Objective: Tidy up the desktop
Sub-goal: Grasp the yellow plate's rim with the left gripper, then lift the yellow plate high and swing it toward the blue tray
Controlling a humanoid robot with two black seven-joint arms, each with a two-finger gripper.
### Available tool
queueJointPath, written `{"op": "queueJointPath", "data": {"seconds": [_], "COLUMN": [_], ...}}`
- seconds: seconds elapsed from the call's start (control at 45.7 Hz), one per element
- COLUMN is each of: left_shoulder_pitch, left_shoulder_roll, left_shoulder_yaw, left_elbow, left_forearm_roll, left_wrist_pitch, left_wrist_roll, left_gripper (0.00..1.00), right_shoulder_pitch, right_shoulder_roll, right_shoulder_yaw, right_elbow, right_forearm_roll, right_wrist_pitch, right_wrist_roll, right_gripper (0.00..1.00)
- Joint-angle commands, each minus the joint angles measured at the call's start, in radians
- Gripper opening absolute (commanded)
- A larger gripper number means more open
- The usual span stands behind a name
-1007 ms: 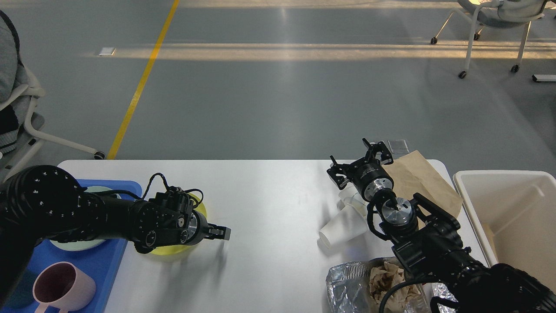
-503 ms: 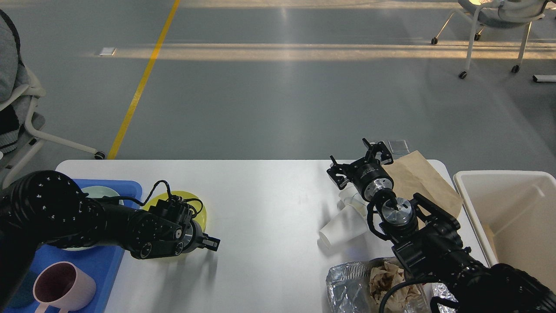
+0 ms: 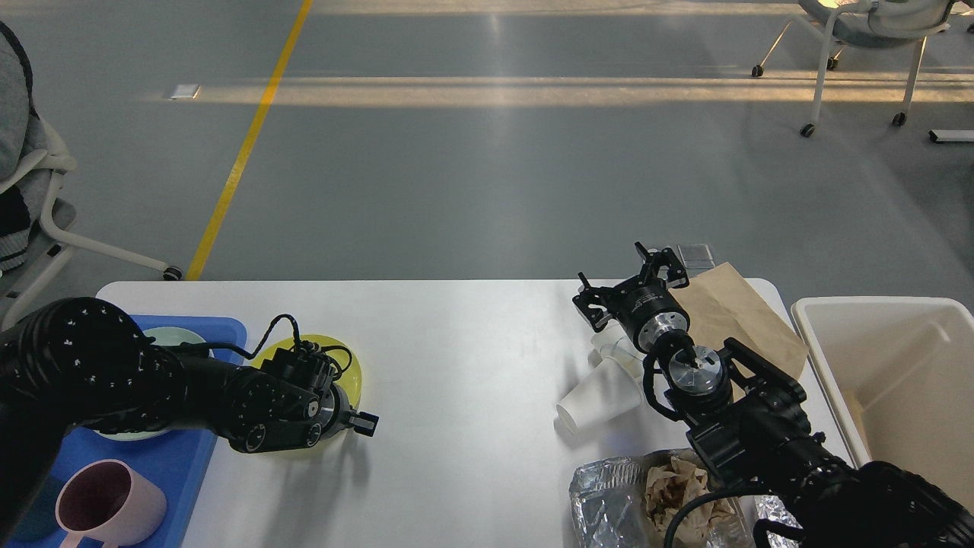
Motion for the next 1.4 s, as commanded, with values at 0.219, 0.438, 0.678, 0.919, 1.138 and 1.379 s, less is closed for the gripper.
{"op": "queueJointPath", "data": {"seconds": [0.219,0.438,0.678,0.919,1.138,1.379], "left_shoulder_pitch": [-0.014,-0.065,-0.135,-0.226,-0.322,-0.545], "left_shoulder_roll": [0.009,0.026,0.060,0.068,0.072,0.152], "left_shoulder_yaw": [-0.012,-0.035,-0.095,-0.110,-0.150,-0.140], "left_elbow": [-0.003,-0.003,-0.003,-0.002,-0.002,-0.002], "left_forearm_roll": [0.000,-0.011,-0.017,-0.061,-0.081,-0.084], "left_wrist_pitch": [-0.051,-0.081,-0.149,-0.198,-0.350,-0.787], "left_wrist_roll": [0.038,0.035,0.033,0.033,0.036,0.016], "left_gripper": [0.00,0.00,0.00,0.00,0.00,0.00], "right_shoulder_pitch": [0.000,0.000,0.001,0.000,0.000,0.000], "right_shoulder_roll": [0.000,0.000,0.000,0.000,0.000,0.000], "right_shoulder_yaw": [0.000,0.000,0.000,0.000,0.000,0.000], "right_elbow": [0.000,0.000,0.000,0.000,0.000,0.000], "right_forearm_roll": [0.000,0.000,0.000,0.000,0.000,0.000], "right_wrist_pitch": [0.000,0.000,0.000,0.000,0.000,0.000], "right_wrist_roll": [0.000,0.000,0.000,0.000,0.000,0.000], "right_gripper": [1.00,1.00,1.00,1.00,1.00,1.00]}}
